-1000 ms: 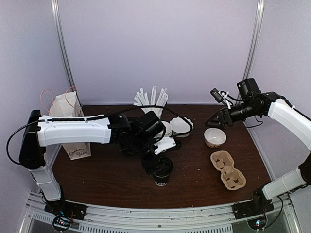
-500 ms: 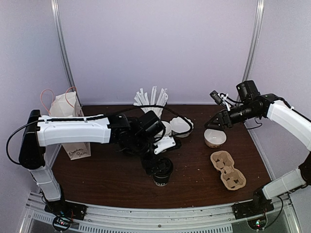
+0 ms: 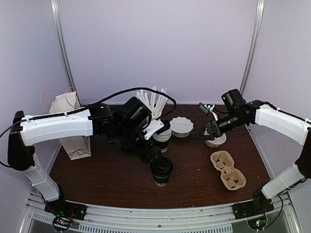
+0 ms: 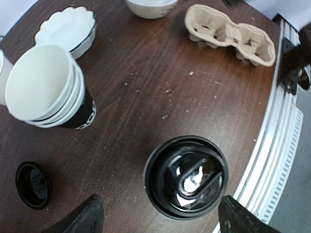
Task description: Pack the takeout coffee
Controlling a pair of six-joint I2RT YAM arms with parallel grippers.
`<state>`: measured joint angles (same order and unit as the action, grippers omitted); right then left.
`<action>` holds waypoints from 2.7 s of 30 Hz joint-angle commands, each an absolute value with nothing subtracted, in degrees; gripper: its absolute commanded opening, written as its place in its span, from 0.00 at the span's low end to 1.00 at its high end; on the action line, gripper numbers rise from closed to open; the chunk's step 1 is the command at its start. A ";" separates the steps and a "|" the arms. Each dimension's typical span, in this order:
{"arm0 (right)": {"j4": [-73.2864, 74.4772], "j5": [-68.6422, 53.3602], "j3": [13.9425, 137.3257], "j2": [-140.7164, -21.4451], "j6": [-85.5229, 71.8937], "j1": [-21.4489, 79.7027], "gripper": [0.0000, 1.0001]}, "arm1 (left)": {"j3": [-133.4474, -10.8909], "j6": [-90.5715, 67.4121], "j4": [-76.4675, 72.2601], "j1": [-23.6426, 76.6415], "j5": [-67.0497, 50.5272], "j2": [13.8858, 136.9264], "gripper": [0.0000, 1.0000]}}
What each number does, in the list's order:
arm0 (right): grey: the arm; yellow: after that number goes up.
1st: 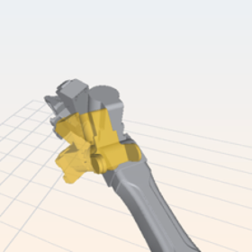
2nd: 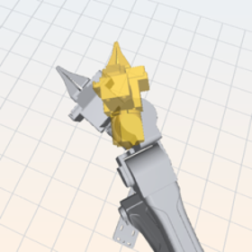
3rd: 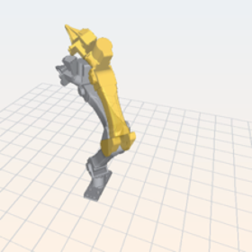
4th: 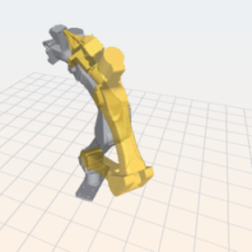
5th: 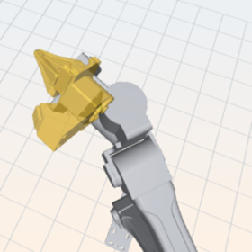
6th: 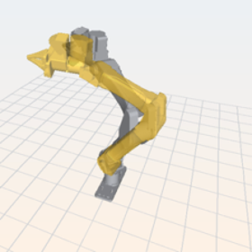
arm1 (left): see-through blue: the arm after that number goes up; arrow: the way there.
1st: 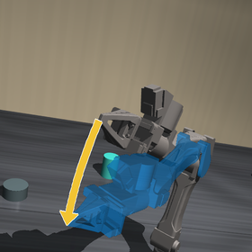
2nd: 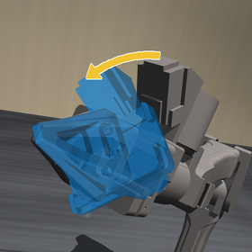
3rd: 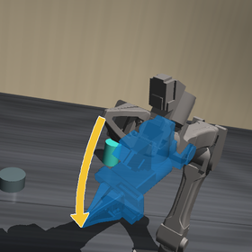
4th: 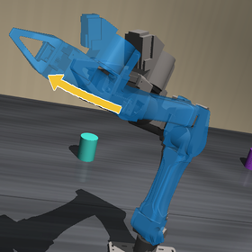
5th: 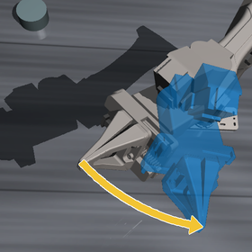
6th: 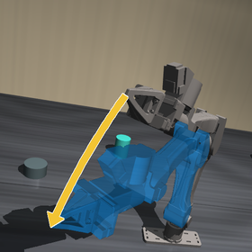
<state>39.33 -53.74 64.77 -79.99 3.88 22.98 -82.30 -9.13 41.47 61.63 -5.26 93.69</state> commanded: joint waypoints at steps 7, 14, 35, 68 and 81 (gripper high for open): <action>35.65 -58.41 63.99 -91.19 0.06 34.75 0.50 | -73.84 -28.16 26.81 56.95 -17.96 93.97 0.80; 35.99 -59.51 66.30 -97.20 0.00 38.50 0.48 | -70.16 -29.83 24.87 56.95 -18.28 94.15 0.79; 36.08 -61.60 70.20 -102.43 -3.78 38.76 0.47 | -61.40 -37.54 14.34 51.34 -23.46 91.23 0.64; 37.33 -60.30 71.27 -103.90 -3.52 38.76 0.46 | -52.37 -50.32 7.91 49.71 -27.39 87.27 0.44; 37.37 -60.38 71.77 -105.06 -3.54 38.76 0.46 | -51.17 -50.96 9.23 49.68 -26.65 88.78 0.43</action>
